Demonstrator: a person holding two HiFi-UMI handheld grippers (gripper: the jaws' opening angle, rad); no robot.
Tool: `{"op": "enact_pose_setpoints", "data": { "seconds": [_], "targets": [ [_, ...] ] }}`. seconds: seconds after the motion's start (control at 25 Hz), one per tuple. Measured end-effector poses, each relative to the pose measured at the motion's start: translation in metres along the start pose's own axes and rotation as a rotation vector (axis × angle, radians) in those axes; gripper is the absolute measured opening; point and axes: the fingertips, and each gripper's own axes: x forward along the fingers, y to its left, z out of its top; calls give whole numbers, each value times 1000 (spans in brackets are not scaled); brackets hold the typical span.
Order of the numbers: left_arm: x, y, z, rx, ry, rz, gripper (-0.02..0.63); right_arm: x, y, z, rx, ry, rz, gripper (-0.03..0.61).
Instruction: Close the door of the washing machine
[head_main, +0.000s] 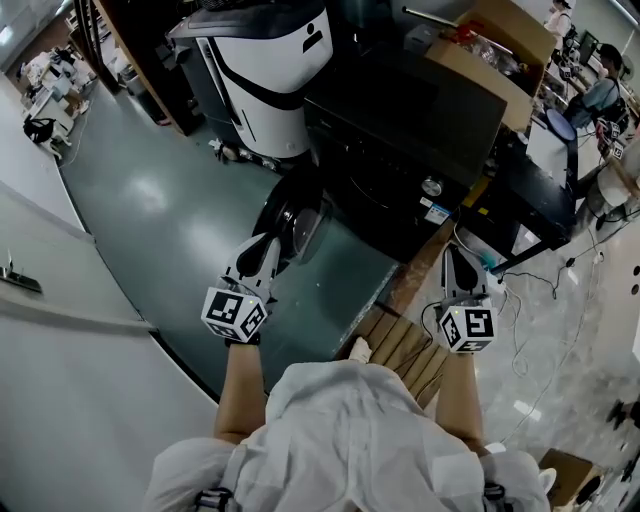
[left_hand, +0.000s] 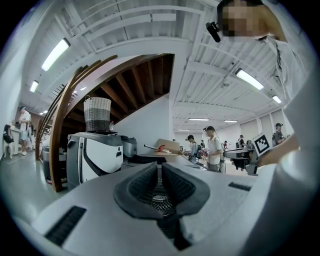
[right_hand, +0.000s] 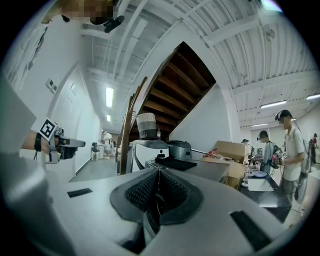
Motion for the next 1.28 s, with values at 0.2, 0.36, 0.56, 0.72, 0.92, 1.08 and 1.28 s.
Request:
{"op": "enact_pose_setpoints", "data": {
  "seconds": [0.2, 0.36, 0.56, 0.72, 0.92, 1.08, 1.28],
  "targets": [
    [29, -3, 3, 7, 2, 19, 35, 24, -24, -2, -13, 4, 36, 29],
    [44, -10, 2, 13, 6, 31, 35, 38, -35, -4, -18, 4, 64, 29],
    [49, -19, 1, 31, 16, 25, 34, 46, -40, -10, -9, 6, 81, 29],
    [49, -16, -5, 32, 27, 41, 34, 50, -35, -15, -13, 9, 109, 29],
    [50, -12, -22, 32, 53, 51, 34, 56, -33, -30, -4, 27, 122, 29],
    [53, -6, -33, 29, 74, 55, 34, 63, -30, -38, -17, 44, 137, 29],
    [56, 5, -48, 22, 80, 66, 35, 75, -19, -48, -29, 62, 168, 29]
  ]
}}
